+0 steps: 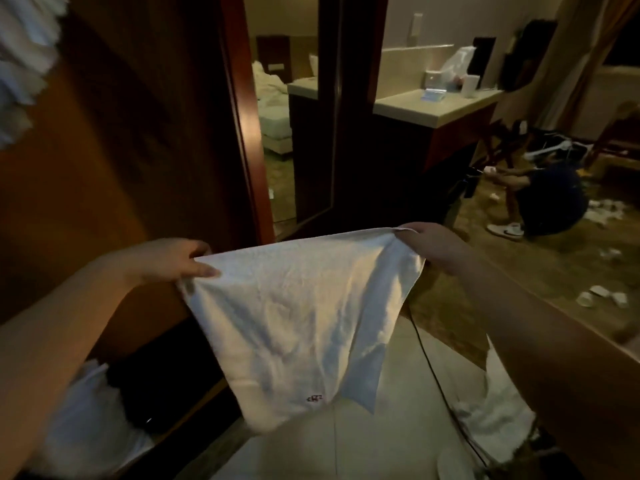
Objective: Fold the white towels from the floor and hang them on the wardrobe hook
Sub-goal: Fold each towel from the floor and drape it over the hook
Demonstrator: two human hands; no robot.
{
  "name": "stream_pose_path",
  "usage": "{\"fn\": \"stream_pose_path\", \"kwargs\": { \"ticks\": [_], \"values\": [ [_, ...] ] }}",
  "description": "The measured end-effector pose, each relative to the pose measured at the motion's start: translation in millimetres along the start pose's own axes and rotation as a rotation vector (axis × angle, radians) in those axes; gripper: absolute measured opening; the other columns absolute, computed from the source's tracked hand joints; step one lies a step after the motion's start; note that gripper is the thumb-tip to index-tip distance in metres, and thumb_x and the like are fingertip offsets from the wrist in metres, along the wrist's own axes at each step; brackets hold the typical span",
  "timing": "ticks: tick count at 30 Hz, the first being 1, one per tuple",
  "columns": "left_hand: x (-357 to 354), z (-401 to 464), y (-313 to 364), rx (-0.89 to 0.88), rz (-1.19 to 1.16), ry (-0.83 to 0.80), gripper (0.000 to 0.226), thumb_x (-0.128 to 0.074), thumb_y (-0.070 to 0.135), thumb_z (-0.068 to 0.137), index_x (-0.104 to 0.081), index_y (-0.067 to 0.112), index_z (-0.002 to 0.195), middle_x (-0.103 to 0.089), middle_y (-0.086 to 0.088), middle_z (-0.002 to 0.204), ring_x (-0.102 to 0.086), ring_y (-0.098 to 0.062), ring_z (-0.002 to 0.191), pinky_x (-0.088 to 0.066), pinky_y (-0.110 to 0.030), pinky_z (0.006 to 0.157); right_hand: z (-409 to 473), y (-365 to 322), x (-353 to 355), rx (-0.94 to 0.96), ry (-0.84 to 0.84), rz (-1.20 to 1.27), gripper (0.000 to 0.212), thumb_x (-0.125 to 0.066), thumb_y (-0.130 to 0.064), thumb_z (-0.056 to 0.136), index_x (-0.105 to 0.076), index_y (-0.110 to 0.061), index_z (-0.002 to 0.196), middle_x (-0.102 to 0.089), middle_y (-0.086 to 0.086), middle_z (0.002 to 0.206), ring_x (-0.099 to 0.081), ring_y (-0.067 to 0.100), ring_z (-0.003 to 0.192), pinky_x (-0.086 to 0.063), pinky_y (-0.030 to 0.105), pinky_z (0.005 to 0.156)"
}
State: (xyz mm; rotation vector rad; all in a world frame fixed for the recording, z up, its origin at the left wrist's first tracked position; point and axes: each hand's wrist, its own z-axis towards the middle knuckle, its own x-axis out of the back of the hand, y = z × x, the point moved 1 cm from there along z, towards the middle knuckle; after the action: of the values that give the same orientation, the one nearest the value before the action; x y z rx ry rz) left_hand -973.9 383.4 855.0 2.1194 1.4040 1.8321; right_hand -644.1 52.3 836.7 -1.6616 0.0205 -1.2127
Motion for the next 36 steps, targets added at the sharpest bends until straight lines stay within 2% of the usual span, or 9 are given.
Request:
{"fn": "stream_pose_path", "kwargs": {
  "ticks": [5, 8, 11, 20, 22, 25, 29, 32, 36],
  "values": [
    [2.2, -81.1, -115.7, 0.105, -0.074, 0.231, 0.017, -0.070, 0.039, 0.092, -0.067, 0.023, 0.097, -0.066, -0.004, 0.101, -0.062, -0.020, 0.092, -0.049, -0.038, 0.074, -46.9, -67.3, -77.3, 0.015, 0.044, -0.027, 0.037, -0.045, -0.039, 0.108, -0.065, -0.019, 0.133, -0.057, -0.004, 0.112, -0.052, 0.012, 0.097, -0.038, 0.027, 0.086],
    [8.7, -131.1, -156.9, 0.154, -0.431, 0.362, 0.016, -0.076, 0.038, 0.085, -0.071, 0.024, 0.090, -0.067, 0.002, 0.096, -0.061, -0.015, 0.094, -0.045, -0.037, 0.083, -61.9, -98.5, -107.0, -0.031, 0.096, 0.082, 0.036, -0.052, -0.045, 0.104, -0.070, -0.023, 0.126, -0.063, -0.006, 0.105, -0.055, 0.000, 0.084, -0.041, 0.019, 0.069],
    [8.9, -175.8, -182.6, 0.227, -0.829, 0.430, 0.014, -0.074, 0.035, 0.085, -0.074, 0.020, 0.088, -0.071, 0.001, 0.095, -0.063, -0.012, 0.089, -0.042, -0.036, 0.095, -73.3, -118.9, -127.5, -0.075, 0.076, 0.221, 0.038, -0.058, -0.050, 0.099, -0.071, -0.024, 0.124, -0.069, -0.002, 0.111, -0.064, 0.012, 0.096, -0.053, 0.030, 0.083],
    [-19.5, -230.0, -189.4, 0.350, -1.546, 0.534, 0.029, -0.059, 0.038, 0.098, -0.066, 0.010, 0.098, -0.077, -0.008, 0.078, -0.075, -0.018, 0.066, -0.058, -0.036, 0.054, -104.0, -167.1, -186.6, -0.040, -0.059, 0.068, 0.031, -0.055, -0.046, 0.102, -0.074, -0.022, 0.098, -0.071, 0.004, 0.109, -0.066, 0.027, 0.103, -0.054, 0.049, 0.098],
    [-22.9, -242.3, -183.5, 0.353, -1.640, 0.536, 0.027, -0.061, 0.033, 0.098, -0.066, 0.008, 0.105, -0.077, -0.010, 0.085, -0.075, -0.020, 0.075, -0.061, -0.038, 0.062, -118.4, -181.6, -194.2, -0.057, -0.149, 0.128, 0.028, -0.059, -0.042, 0.100, -0.076, -0.021, 0.091, -0.075, 0.005, 0.098, -0.071, 0.027, 0.095, -0.057, 0.053, 0.095],
    [-28.4, -264.8, -167.5, 0.389, -1.675, 0.535, 0.029, -0.067, 0.031, 0.095, -0.065, 0.008, 0.112, -0.075, -0.014, 0.103, -0.072, -0.028, 0.095, -0.060, -0.046, 0.080, -145.4, -202.1, -216.0, -0.083, -0.256, 0.290, 0.018, -0.063, -0.032, 0.097, -0.078, -0.024, 0.103, -0.078, 0.004, 0.096, -0.074, 0.025, 0.093, -0.060, 0.051, 0.087],
    [-36.3, -286.0, -140.7, 0.306, -1.647, 0.635, 0.021, -0.063, 0.027, 0.098, -0.067, 0.008, 0.106, -0.075, -0.009, 0.096, -0.071, -0.021, 0.089, -0.057, -0.037, 0.068, -191.1, -237.7, -256.9, -0.208, -0.295, 0.781, 0.022, -0.052, -0.014, 0.104, -0.072, -0.020, 0.113, -0.072, 0.010, 0.105, -0.072, 0.017, 0.082, -0.057, 0.028, 0.059],
    [-42.3, -296.6, -123.4, 0.203, -1.548, 0.631, 0.023, -0.056, 0.021, 0.102, -0.066, 0.007, 0.117, -0.074, -0.008, 0.098, -0.069, -0.019, 0.088, -0.052, -0.032, 0.070, -228.4, -266.1, -277.9, -0.199, -0.405, 1.012, 0.036, -0.048, -0.002, 0.100, -0.081, -0.017, 0.097, -0.073, 0.013, 0.115, -0.074, 0.019, 0.098, -0.059, 0.025, 0.066],
    [-43.5, -311.3, -108.9, 0.103, -1.379, 0.553, 0.023, -0.055, 0.021, 0.102, -0.065, 0.014, 0.121, -0.075, -0.008, 0.108, -0.071, -0.023, 0.099, -0.054, -0.032, 0.074, -261.6, -296.1, -282.6, 0.056, -0.543, 0.825, 0.046, -0.049, -0.012, 0.088, -0.078, -0.042, 0.106, -0.050, -0.018, 0.133, -0.059, 0.011, 0.114, -0.060, 0.028, 0.084]
  ]
}}
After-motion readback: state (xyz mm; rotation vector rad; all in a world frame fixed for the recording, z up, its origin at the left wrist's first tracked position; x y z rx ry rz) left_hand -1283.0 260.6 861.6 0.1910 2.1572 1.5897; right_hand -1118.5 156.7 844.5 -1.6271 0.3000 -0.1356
